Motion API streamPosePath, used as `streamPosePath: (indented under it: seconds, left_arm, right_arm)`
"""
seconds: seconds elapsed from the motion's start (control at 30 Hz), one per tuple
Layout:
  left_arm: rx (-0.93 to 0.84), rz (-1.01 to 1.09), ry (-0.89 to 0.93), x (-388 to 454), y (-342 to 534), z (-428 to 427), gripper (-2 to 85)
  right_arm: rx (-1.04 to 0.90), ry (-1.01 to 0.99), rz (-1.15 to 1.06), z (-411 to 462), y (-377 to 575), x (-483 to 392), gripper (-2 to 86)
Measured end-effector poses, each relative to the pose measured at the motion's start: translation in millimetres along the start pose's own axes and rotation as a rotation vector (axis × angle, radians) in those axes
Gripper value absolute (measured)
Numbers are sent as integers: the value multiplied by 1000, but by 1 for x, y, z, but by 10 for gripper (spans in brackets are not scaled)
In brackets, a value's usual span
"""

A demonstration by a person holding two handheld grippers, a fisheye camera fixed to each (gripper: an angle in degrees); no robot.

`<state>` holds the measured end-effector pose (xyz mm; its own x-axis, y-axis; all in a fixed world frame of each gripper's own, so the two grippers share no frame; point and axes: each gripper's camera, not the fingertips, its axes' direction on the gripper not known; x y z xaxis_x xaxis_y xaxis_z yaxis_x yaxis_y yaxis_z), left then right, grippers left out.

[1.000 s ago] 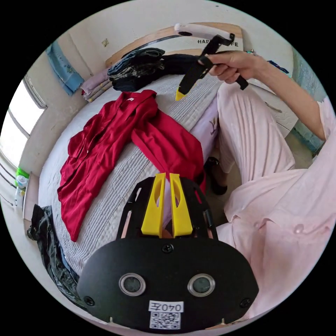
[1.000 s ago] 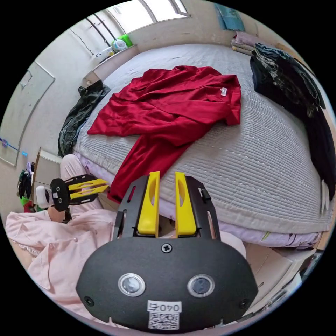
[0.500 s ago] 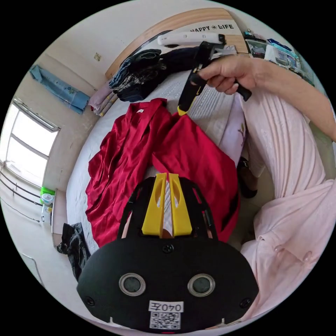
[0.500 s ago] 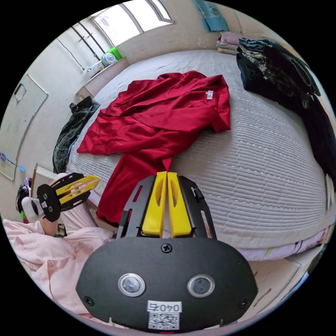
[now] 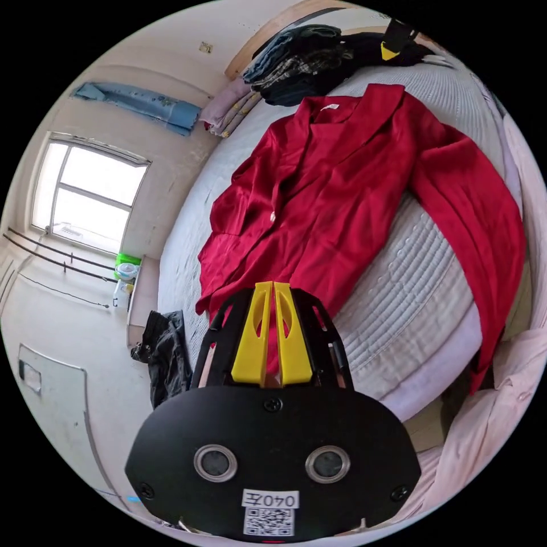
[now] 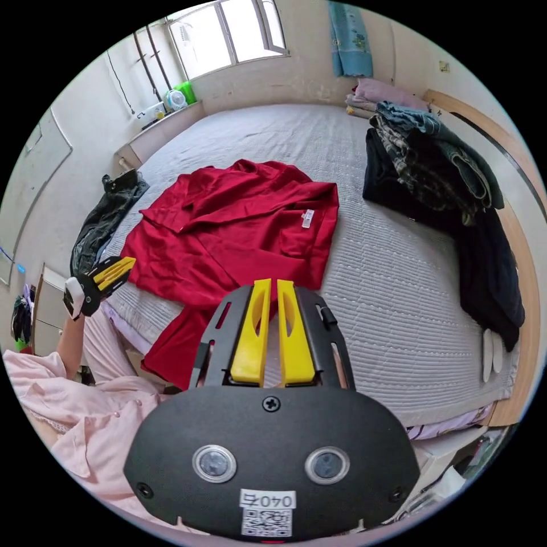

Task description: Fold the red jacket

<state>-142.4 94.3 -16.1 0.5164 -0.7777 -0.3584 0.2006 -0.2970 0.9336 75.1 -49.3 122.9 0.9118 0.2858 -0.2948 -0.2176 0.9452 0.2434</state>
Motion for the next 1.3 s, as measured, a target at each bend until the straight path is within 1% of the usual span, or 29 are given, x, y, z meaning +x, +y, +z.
streamPosePath:
  seconds: [0.1,0.2,0.23,0.33,0.43,0.47,0.5,0.53,0.57,0.6,0.63,0.67,0.7,0.73,0.77,0.83,0.9,0.93,0.97,1.03,1.1,1.17,1.23,1.3]
  left_arm:
    - [-51,-90,51,-26,-1,24,-8]
    - [-89,-128,44,-47,2,43,-8]
    - [-100,-130,36,-51,3,47,-8]
    - [-154,-133,-7,-70,9,65,-8]
    - [-190,-139,-51,-94,16,85,-8]
    - [-208,-145,-65,-104,16,96,-8]
    - [-219,-149,-86,-113,13,107,-8]
    - [-222,-155,-100,-118,11,112,-8]
    - [-227,-174,-121,-127,5,122,-8]
    - [-226,-199,-124,-138,-1,131,-8]
    - [-220,-215,-119,-143,-5,135,-8]
    - [-205,-253,-98,-154,-12,142,-8]
    - [-190,-290,-64,-166,-19,150,-8]
    - [-185,-305,-46,-172,-22,154,-8]
    - [-180,-331,-17,-182,-28,163,-9]
    - [-196,-344,31,-197,-37,176,-9]
    - [-195,-330,57,-211,-50,190,-10]
    - [-193,-324,55,-214,-53,193,-10]
    - [-192,-313,58,-220,-60,200,-10]
    - [-185,-308,86,-229,-72,212,-9]
    - [-211,-301,174,-239,-85,235,-9]
    - [-264,-293,238,-243,-91,254,-9]
    - [-263,-296,240,-248,-93,259,-8]
    - [-269,-247,241,-250,-96,261,-8]
  right_arm:
    - [-51,12,-21,24,-27,-2,-8]
    - [-121,74,-73,50,-43,-10,-9]
    - [-182,117,-90,62,-48,-11,-9]
    - [-463,215,-114,81,-55,-2,-9]
    - [-420,368,-165,44,-80,-3,-6]
    - [-335,420,-193,27,-98,-2,-4]
    - [-279,439,-195,18,-108,0,-1]
    - [-178,462,-180,7,-132,7,5]
    - [-115,469,-143,3,-157,20,47]
    - [-94,457,-123,4,-169,27,67]
    - [-83,371,-80,11,-194,43,96]
    - [-103,223,-21,21,-217,61,118]
    - [-105,146,9,27,-227,70,126]
    - [-100,29,75,37,-244,85,137]
    - [-74,-31,132,44,-256,97,140]
    - [-42,-67,205,52,-270,110,140]
    - [-53,-104,246,62,-282,117,134]
    - [-77,-132,256,69,-289,119,115]
    - [-115,-160,251,76,-296,118,73]
    - [-138,-144,237,76,-303,114,4]
    - [-90,-101,217,63,-306,108,-4]
    - [-15,-29,242,35,-305,110,-6]
    - [-1,19,318,21,-303,125,-4]
    - [-42,-8,384,23,-302,141,2]
